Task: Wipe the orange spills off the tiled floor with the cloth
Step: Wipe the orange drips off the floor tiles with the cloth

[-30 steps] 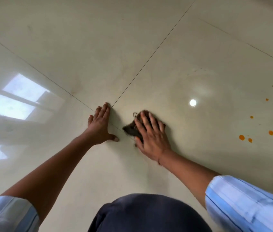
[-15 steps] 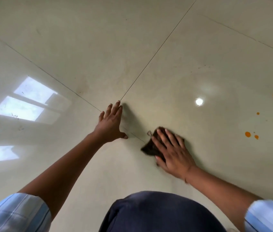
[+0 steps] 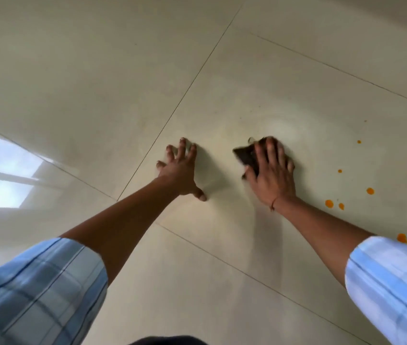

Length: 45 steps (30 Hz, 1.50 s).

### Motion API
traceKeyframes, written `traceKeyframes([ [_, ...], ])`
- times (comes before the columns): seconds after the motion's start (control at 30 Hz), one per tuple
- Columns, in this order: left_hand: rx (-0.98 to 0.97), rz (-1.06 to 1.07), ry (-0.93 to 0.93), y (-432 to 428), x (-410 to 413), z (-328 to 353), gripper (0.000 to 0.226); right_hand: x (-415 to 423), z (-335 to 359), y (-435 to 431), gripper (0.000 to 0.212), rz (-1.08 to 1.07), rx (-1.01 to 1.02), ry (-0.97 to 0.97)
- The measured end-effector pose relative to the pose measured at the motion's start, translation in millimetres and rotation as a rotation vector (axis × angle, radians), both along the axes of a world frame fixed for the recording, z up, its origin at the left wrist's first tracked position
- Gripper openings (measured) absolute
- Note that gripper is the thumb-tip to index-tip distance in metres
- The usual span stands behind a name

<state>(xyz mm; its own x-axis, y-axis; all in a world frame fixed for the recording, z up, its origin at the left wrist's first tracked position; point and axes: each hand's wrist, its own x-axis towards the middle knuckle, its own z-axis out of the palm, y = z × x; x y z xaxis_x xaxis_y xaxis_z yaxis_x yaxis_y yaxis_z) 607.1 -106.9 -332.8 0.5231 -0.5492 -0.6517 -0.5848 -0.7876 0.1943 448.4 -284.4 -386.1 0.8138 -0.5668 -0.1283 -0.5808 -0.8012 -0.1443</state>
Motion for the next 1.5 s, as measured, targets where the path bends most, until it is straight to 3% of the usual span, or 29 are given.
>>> traceKeyframes([
  [0.13, -0.019, -0.001, -0.024, 2.6, 1.5, -8.3, 0.151, 73.8, -1.8, -73.0, 0.068, -0.243, 0.032, 0.004],
  [0.23, -0.023, 0.018, -0.024, 0.3, 0.2, -10.0, 0.15, 118.0, 2.5, -97.5, 0.067, -0.309, 0.05, 0.001],
  [0.3, -0.008, 0.018, -0.021, -1.5, 0.5, -8.7, 0.15, 120.6, 2.8, -74.4, 0.067, -0.097, -0.001, -0.014],
  [0.4, 0.022, 0.011, -0.02, -2.4, 0.0, -4.4, 0.15, 76.5, 3.3, -23.4, 0.069, 0.488, 0.028, 0.033],
  [0.47, 0.073, -0.027, -0.04, -11.1, 0.8, 0.9, 0.153, 69.6, 1.6, -46.5, 0.068, 0.604, 0.003, 0.031],
  [0.5, 0.109, -0.055, -0.051, -18.1, 1.3, 3.5, 0.156, 79.2, 1.7, -66.0, 0.068, 0.485, -0.03, 0.006],
  [0.6, 0.166, -0.204, -0.087, -35.3, 6.9, 6.6, 0.163, 109.8, 3.4, -123.4, 0.062, -0.143, 0.024, 0.01],
  [0.63, 0.162, -0.269, -0.08, -39.2, 9.8, 5.1, 0.164, 110.0, 3.6, -126.4, 0.063, -0.189, 0.014, 0.012],
  [0.77, 0.152, -0.317, 0.002, -39.5, 15.7, 4.6, 0.161, 71.1, 7.1, -124.0, 0.067, 0.357, -0.031, 0.043],
  [0.8, 0.158, -0.311, 0.012, -39.4, 15.8, 5.5, 0.161, 73.5, 8.5, -137.5, 0.068, 0.345, -0.043, 0.066],
  [0.9, 0.163, -0.298, 0.022, -41.0, 14.8, 5.8, 0.163, 100.2, 9.5, -156.8, 0.063, -0.252, 0.021, 0.013],
  [0.93, 0.162, -0.296, 0.023, -41.5, 15.8, 5.7, 0.163, 106.3, 6.5, -144.7, 0.063, -0.284, 0.01, 0.021],
  [1.07, 0.169, -0.292, 0.037, -42.6, 15.3, 9.3, 0.162, 55.0, 1.9, -93.4, 0.066, 0.442, -0.049, 0.022],
  [1.1, 0.174, -0.297, 0.033, -42.4, 15.3, 10.1, 0.162, 41.8, 3.9, -98.6, 0.066, 0.489, -0.047, 0.033],
  [1.13, 0.178, -0.304, 0.023, -42.5, 15.5, 10.4, 0.162, 36.8, 4.7, -106.3, 0.065, 0.409, -0.055, 0.024],
  [1.23, 0.181, -0.305, 0.015, -43.9, 14.3, 9.5, 0.162, 33.9, 3.8, -109.6, 0.066, -0.112, -0.04, -0.017],
  [1.4, 0.236, -0.32, -0.031, -45.9, 13.9, 10.8, 0.165, -14.0, 8.6, -109.0, 0.07, 0.109, -0.048, 0.071],
  [1.5, 0.219, -0.452, -0.207, -55.4, 4.6, 14.2, 0.158, -37.1, 10.7, -150.5, 0.069, -0.211, -0.047, 0.089],
])
